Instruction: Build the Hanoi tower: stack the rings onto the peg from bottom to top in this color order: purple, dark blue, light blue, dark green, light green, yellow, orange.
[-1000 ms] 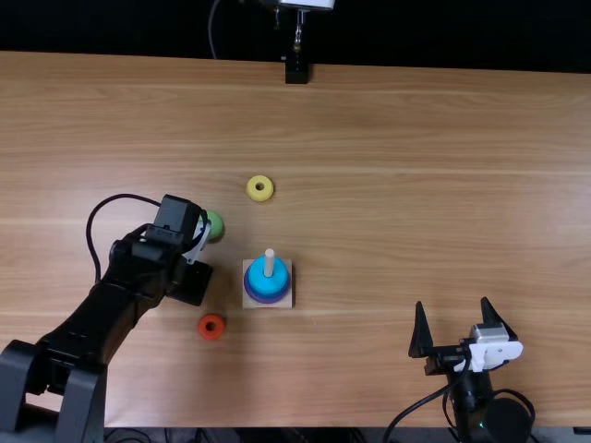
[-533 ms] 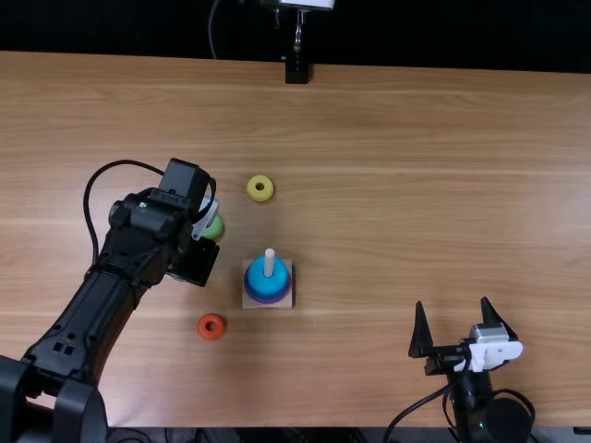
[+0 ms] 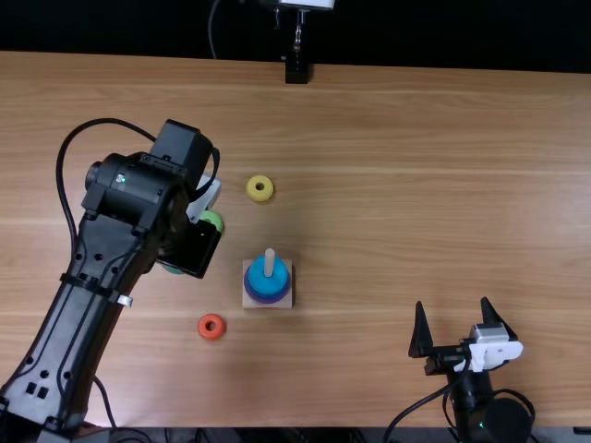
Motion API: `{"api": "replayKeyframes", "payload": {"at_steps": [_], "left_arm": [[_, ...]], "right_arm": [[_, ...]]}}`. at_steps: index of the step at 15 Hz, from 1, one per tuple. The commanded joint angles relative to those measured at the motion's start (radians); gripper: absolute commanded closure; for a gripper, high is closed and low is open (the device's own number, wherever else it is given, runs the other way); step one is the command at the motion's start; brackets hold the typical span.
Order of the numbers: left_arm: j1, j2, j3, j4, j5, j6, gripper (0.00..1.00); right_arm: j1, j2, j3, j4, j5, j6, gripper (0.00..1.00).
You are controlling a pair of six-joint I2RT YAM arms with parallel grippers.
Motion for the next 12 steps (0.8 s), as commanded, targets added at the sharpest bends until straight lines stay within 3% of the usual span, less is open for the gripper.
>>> {"api": "replayKeyframes", "payload": {"at_steps": [1,4,12], "left_arm": [[-0.03,0.009,0.078,-0.003,0.012,-0.067,1.0],[-0.082,0.012,0.138,-0.003,0.012,-0.118,1.0],[-0.22,0.158,0.276,0.0,0.012,-0.201,1.0]], "right_arm": [[-0.014,-0.013,-0.009,0.005,0.0,0.001,0.0],[-0.014,-0.013,-0.009,0.005,0.0,0.001,0.0],[-0.014,-0.013,-0.009,0.005,0.0,0.001,0.0]]}}
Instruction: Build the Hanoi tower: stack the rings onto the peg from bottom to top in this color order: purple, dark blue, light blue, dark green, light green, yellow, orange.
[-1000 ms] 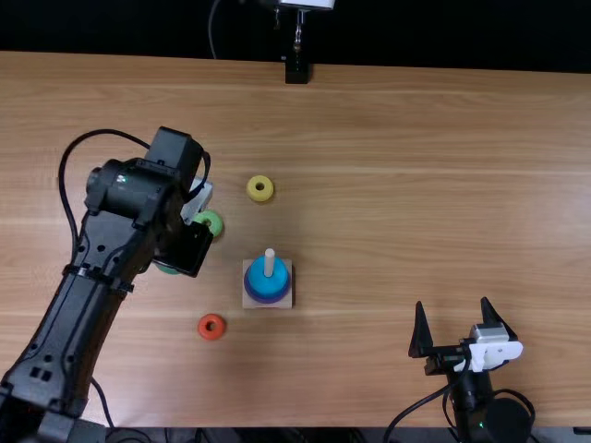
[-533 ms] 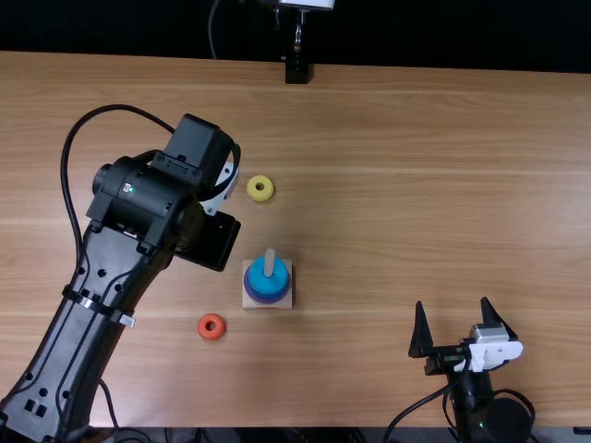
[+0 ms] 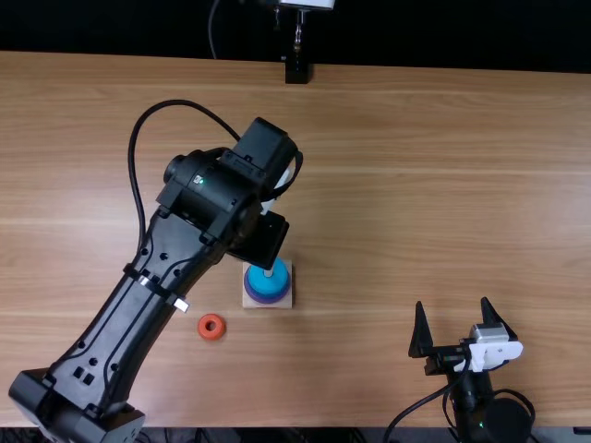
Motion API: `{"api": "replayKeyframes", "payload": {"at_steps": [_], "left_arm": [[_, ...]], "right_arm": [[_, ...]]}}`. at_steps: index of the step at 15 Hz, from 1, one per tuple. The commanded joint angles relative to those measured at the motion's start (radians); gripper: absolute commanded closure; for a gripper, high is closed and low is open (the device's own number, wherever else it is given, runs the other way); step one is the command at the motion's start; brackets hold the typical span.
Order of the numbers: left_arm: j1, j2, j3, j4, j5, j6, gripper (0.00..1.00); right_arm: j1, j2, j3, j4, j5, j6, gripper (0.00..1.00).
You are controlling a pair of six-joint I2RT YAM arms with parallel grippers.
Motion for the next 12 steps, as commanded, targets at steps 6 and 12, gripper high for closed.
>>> {"api": "replayKeyframes", "payload": {"at_steps": [6,12], "left_arm": [[-0.051,0.057,0.067,-0.002,0.005,-0.066,1.0],[-0.06,0.099,0.054,-0.002,0.007,-0.067,1.0]], "right_arm": [[-0.014,-0.013,-0.009,0.005,0.0,0.002,0.0],[-0.014,-0.013,-0.009,0.005,-0.002,0.002,0.0]]}}
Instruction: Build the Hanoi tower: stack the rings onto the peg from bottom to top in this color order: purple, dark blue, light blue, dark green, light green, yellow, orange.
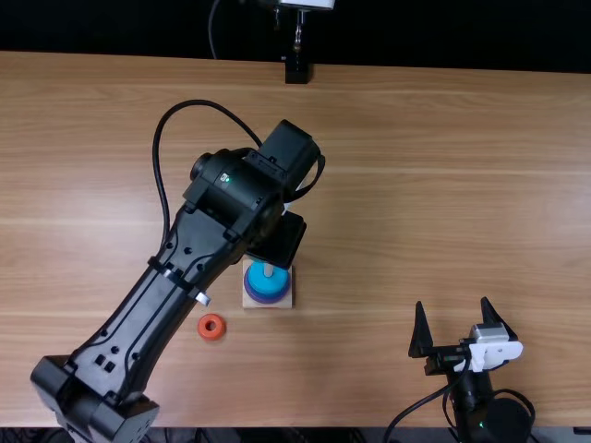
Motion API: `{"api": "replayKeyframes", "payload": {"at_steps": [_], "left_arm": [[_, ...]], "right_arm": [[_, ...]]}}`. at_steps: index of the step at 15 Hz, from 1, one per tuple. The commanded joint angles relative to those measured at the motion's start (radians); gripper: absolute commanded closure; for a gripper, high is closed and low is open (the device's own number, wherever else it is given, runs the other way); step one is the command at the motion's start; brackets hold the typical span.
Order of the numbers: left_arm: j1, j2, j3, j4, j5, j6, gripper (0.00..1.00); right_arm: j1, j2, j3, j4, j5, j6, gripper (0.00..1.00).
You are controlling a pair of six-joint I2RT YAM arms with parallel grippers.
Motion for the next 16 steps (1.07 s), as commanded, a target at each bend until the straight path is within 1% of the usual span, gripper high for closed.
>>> {"api": "replayKeyframes", "payload": {"at_steps": [1,8,9,11,16], "left_arm": [[-0.016,0.037,0.015,-0.001,0.004,-0.015,1.0],[-0.034,0.049,0.012,-0.003,0.004,-0.017,1.0],[-0.039,0.049,-0.002,-0.003,0.004,-0.019,1.0],[-0.04,0.048,-0.032,-0.001,0.004,-0.039,1.0],[-0.039,0.048,-0.086,0.011,0.004,-0.039,1.0]], "right_arm": [[-0.014,-0.013,-0.009,0.005,0.0,0.001,0.0],[-0.014,-0.013,-0.009,0.005,0.0,0.001,0.0],[-0.014,-0.013,-0.009,0.005,0.0,0.001,0.0],[-0.014,-0.013,-0.009,0.005,0.0,0.001,0.0],[-0.014,-0.013,-0.009,0.005,0.0,0.001,0.0]]}}
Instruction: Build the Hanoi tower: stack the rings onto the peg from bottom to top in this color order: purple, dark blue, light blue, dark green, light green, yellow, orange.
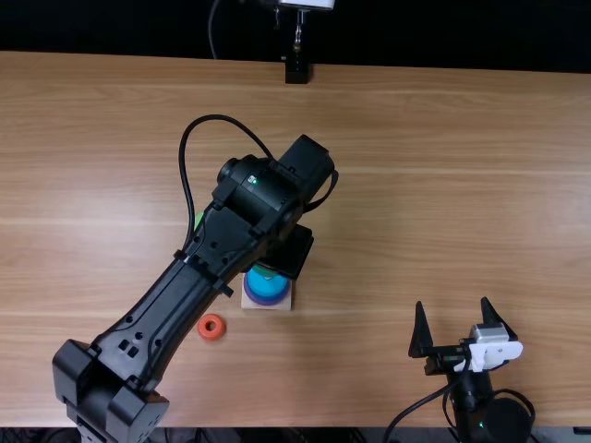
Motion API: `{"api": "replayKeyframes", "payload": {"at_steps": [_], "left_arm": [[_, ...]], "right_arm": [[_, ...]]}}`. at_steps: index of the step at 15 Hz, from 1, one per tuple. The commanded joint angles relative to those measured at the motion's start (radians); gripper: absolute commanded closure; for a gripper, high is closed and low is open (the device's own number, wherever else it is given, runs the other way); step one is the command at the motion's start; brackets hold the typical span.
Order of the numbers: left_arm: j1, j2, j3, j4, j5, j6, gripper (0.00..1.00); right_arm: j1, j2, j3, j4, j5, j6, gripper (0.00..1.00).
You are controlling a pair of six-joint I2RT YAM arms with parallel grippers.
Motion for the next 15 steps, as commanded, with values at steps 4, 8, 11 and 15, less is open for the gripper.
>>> {"api": "replayKeyframes", "payload": {"at_steps": [4,8,11,15], "left_arm": [[-0.009,0.017,-0.008,-0.013,-0.005,-0.01,0.0],[0.048,0.016,0.039,0.051,0.002,-0.01,0.0],[0.1,0.017,0.115,0.142,-0.001,-0.001,0.0],[0.21,0.016,0.131,0.142,-0.099,0.045,0.0]], "right_arm": [[-0.014,-0.013,-0.009,0.005,0.0,0.001,0.0],[-0.014,-0.013,-0.009,0.005,0.0,0.001,0.0],[-0.014,-0.013,-0.009,0.005,0.0,0.001,0.0],[-0.014,-0.013,-0.009,0.005,0.0,0.001,0.0]]}}
